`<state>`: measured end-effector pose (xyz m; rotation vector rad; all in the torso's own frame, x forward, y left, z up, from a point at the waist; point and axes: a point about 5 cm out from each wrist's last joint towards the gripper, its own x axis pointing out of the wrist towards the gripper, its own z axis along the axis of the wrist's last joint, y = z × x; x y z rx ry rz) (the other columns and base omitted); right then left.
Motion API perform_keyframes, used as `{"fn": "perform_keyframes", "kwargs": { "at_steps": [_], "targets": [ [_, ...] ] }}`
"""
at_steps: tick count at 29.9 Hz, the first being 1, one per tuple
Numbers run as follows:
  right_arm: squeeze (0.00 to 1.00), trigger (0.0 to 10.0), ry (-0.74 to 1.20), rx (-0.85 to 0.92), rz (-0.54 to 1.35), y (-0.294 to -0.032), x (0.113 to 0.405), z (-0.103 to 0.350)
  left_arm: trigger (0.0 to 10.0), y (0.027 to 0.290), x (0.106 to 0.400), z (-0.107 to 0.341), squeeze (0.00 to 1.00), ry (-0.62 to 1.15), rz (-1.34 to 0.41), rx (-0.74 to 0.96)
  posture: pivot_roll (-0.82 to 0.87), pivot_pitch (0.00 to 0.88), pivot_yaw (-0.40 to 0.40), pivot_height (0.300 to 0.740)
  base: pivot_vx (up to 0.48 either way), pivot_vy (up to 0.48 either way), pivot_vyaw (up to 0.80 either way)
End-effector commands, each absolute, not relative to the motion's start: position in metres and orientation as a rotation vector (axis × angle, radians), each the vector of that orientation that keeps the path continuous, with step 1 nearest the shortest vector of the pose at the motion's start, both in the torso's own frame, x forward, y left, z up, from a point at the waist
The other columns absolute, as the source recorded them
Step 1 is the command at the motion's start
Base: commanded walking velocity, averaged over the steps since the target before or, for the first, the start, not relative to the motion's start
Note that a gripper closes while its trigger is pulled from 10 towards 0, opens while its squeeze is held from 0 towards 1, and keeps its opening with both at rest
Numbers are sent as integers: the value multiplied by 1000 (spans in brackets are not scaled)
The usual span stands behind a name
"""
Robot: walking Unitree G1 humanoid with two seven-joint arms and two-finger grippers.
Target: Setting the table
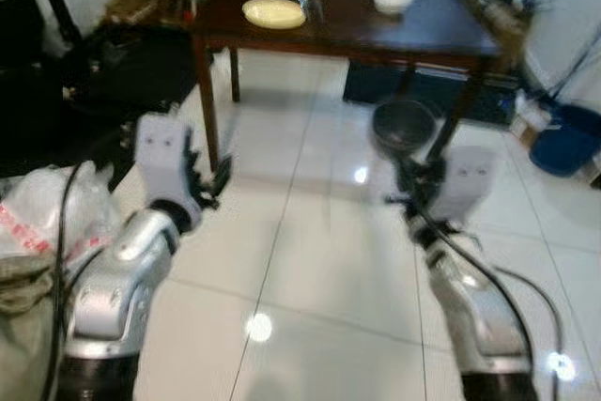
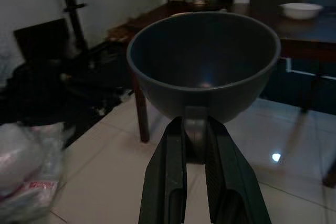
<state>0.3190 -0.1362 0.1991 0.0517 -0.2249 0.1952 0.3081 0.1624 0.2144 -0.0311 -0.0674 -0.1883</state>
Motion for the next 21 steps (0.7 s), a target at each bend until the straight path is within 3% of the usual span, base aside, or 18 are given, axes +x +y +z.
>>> {"fn": "perform_keyframes", "kwargs": {
  "at_steps": [1, 9, 21],
  "targets": [
    [0, 10000, -214, 47, 167, -143, 319, 193, 10000, 153, 303, 212, 0, -69, -216, -14, 28, 51, 20, 740, 480, 0, 0],
    [0, 10000, -193, 80, 126, -147, 312, 181, 10000, 127, 293, 204, 0, -56, -313, 4, 6, 52, 41, 740, 480, 0, -119],
    [0, 10000, -184, 95, 80, -154, 303, 173, 10000, 101, 288, 195, 0, -54, -406, 19, -38, 50, 68, 740, 480, 0, -744]
  ]
}}
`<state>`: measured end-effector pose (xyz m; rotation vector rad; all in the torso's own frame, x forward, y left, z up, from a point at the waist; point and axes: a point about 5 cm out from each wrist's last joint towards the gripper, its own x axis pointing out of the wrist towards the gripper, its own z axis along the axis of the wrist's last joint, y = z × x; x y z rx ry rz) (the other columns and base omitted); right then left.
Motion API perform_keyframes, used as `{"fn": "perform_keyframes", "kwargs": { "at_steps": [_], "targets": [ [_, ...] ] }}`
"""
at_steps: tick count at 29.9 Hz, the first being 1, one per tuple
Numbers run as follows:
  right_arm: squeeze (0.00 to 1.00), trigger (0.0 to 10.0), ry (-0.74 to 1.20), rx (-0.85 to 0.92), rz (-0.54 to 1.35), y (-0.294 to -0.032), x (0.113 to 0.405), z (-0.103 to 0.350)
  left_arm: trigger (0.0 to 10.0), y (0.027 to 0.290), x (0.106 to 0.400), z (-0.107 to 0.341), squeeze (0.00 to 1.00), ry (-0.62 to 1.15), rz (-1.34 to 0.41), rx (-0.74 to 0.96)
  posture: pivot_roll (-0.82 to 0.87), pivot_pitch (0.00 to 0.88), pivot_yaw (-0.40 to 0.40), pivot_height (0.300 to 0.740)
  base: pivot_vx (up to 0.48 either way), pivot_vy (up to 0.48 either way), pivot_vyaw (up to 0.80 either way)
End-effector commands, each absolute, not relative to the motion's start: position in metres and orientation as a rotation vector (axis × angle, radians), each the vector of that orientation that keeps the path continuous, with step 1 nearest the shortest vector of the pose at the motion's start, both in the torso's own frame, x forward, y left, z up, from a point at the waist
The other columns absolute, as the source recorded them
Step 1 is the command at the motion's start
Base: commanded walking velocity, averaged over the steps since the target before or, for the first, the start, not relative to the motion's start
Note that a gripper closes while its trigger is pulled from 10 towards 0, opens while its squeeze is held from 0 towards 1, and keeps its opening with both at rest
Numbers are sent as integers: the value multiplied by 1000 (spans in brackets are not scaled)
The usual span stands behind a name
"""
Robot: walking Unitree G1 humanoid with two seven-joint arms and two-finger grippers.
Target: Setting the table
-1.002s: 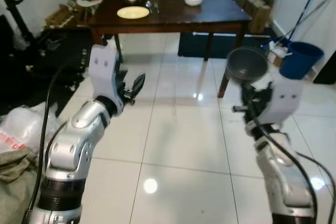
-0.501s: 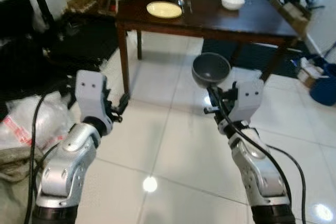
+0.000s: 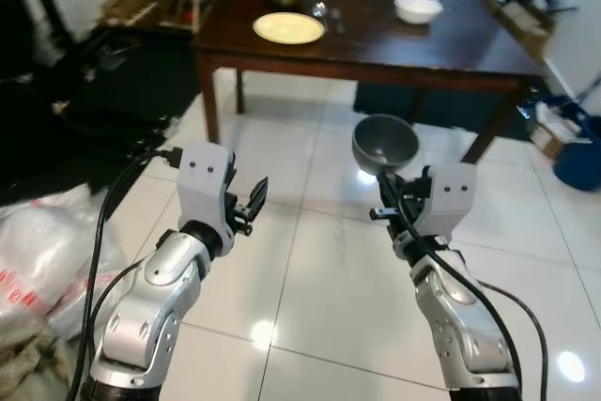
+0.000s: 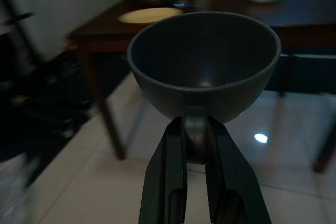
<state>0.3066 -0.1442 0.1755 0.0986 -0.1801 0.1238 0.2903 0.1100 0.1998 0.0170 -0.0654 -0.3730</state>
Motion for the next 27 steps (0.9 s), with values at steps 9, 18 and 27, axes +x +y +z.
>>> {"fn": "perform_keyframes", "kwargs": {
  "at_steps": [9, 18, 27],
  "targets": [
    [0, 10000, -201, 72, 36, -165, 301, 177, 10000, 96, 292, 194, 0, -53, -431, 17, -68, 43, 87, 740, 480, 0, -774],
    [0, 10000, -213, 56, 106, -163, 302, 184, 10000, 96, 294, 194, 0, -61, -401, 17, -75, 37, 89, 740, 480, 0, -84],
    [0, 10000, -234, 91, 248, -146, 300, 195, 10000, 106, 301, 194, 0, -64, -322, 30, -70, 38, 93, 740, 480, 0, 0]
  ]
}}
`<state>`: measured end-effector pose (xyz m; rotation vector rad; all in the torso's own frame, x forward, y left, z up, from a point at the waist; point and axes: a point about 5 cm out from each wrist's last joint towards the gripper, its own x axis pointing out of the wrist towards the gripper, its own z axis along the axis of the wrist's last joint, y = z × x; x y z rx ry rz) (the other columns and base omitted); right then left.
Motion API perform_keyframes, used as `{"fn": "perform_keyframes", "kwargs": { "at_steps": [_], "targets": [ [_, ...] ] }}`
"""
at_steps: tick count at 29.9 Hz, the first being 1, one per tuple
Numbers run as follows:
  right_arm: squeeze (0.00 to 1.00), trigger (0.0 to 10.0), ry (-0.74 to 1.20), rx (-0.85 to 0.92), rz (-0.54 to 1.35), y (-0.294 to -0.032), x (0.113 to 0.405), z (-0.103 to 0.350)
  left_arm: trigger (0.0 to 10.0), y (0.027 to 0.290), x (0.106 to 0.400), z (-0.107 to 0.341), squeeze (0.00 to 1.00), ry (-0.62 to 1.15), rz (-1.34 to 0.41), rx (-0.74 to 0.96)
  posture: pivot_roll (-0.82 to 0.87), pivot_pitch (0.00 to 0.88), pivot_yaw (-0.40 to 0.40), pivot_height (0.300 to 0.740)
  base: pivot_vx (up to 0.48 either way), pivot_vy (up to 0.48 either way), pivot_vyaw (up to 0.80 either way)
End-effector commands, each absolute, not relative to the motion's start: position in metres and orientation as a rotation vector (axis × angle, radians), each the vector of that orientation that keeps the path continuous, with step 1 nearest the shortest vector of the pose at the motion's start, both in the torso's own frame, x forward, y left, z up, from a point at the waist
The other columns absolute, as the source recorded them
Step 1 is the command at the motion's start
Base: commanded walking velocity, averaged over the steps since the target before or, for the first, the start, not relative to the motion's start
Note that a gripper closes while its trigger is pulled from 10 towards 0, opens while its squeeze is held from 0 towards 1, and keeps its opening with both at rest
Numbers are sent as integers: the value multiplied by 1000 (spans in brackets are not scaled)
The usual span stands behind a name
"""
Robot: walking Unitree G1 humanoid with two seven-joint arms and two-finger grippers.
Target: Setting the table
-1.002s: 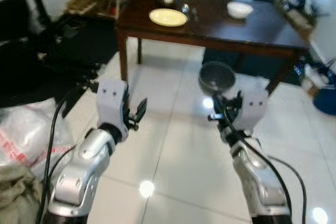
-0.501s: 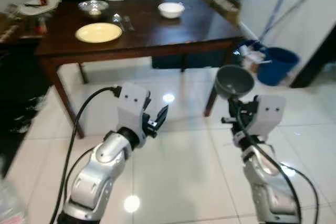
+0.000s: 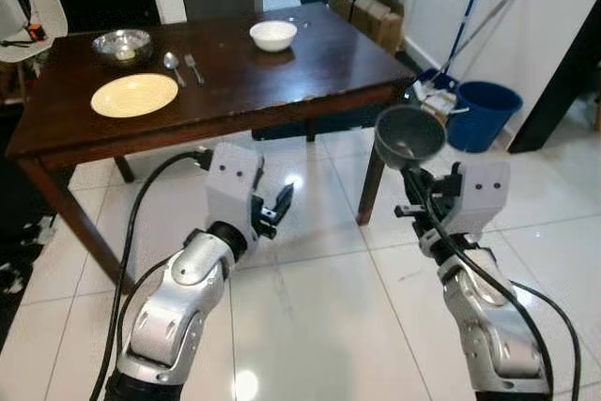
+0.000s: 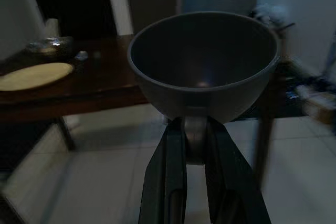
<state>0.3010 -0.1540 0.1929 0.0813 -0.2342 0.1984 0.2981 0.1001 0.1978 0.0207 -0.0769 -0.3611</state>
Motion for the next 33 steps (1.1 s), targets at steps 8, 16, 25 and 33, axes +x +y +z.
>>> {"fn": "perform_keyframes", "kwargs": {
  "at_steps": [8, 16, 25, 33],
  "targets": [
    [0, 10000, -235, 99, 279, -139, 301, 197, 10000, 111, 303, 195, 0, -63, -293, 33, -60, 42, 92, 740, 480, 0, 700],
    [0, 10000, -227, 102, 255, -142, 303, 197, 10000, 111, 304, 195, 0, -64, -288, 33, -56, 43, 96, 740, 480, 0, 385],
    [0, 10000, -225, 107, 268, -141, 303, 197, 10000, 112, 306, 196, 0, -69, -277, 34, -52, 41, 94, 740, 480, 0, 0],
    [0, 10000, -225, 107, 266, -141, 304, 197, 10000, 113, 306, 197, 0, -71, -278, 33, -51, 39, 98, 740, 480, 0, 0]
  ]
}}
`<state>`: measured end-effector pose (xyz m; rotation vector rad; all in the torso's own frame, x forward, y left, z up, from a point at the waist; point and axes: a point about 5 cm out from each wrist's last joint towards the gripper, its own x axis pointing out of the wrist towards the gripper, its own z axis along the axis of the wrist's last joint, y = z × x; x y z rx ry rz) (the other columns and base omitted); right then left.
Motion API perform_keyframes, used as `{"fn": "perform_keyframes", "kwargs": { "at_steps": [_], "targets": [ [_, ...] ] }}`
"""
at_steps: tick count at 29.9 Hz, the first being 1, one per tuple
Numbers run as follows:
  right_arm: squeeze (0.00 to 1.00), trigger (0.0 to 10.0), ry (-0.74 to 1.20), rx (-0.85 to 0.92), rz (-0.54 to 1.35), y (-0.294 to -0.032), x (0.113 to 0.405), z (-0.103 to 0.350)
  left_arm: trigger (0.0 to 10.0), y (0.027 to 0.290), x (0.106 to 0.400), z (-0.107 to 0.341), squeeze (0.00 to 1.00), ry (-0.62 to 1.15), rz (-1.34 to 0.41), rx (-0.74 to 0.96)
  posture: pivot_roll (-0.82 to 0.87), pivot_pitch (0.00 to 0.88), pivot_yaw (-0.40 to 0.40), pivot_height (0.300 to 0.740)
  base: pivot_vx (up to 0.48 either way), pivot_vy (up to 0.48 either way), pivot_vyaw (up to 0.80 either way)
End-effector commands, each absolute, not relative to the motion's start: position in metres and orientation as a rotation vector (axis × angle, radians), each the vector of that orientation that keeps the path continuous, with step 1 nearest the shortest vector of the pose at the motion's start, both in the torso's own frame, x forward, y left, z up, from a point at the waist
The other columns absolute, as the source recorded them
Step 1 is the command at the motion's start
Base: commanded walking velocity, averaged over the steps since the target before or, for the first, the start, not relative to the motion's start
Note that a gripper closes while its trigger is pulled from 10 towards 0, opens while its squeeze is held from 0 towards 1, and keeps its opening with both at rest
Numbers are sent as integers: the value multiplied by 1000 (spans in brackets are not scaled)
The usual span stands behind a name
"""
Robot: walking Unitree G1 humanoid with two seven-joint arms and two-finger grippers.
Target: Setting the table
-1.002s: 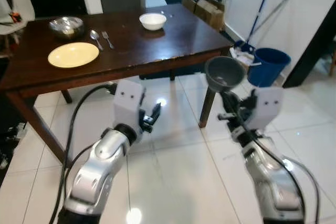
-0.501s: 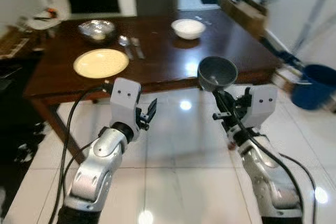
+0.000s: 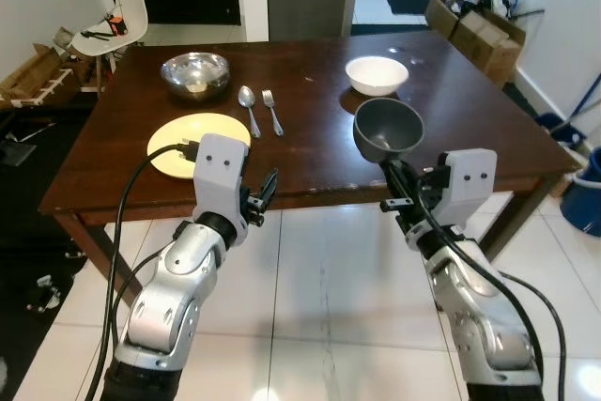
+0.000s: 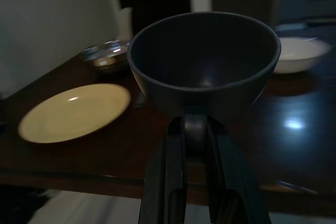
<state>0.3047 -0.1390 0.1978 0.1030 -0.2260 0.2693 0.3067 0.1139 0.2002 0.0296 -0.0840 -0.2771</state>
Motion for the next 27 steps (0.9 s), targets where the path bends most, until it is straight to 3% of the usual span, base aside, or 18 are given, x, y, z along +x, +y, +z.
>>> {"fn": "perform_keyframes", "kwargs": {
  "at_steps": [1, 6, 19, 27],
  "targets": [
    [0, 10000, -224, 108, 270, -141, 304, 197, 10000, 113, 307, 197, 0, -72, -279, 33, -51, 39, 98, 740, 480, 0, 0],
    [0, 10000, -196, 107, 366, -133, 298, 194, 10000, 116, 306, 198, 0, -74, -276, 43, -51, 40, 100, 740, 480, 0, 0],
    [0, 10000, -130, 101, 500, -121, 286, 181, 10000, 163, 306, 195, 0, -32, -145, 98, -32, 48, 102, 740, 445, 0, 0],
    [0, 10000, -68, 85, 519, -121, 274, 166, 10000, 191, 307, 204, 0, -18, -209, 109, -21, 62, 105, 740, 0, 0, 0]
  ]
}}
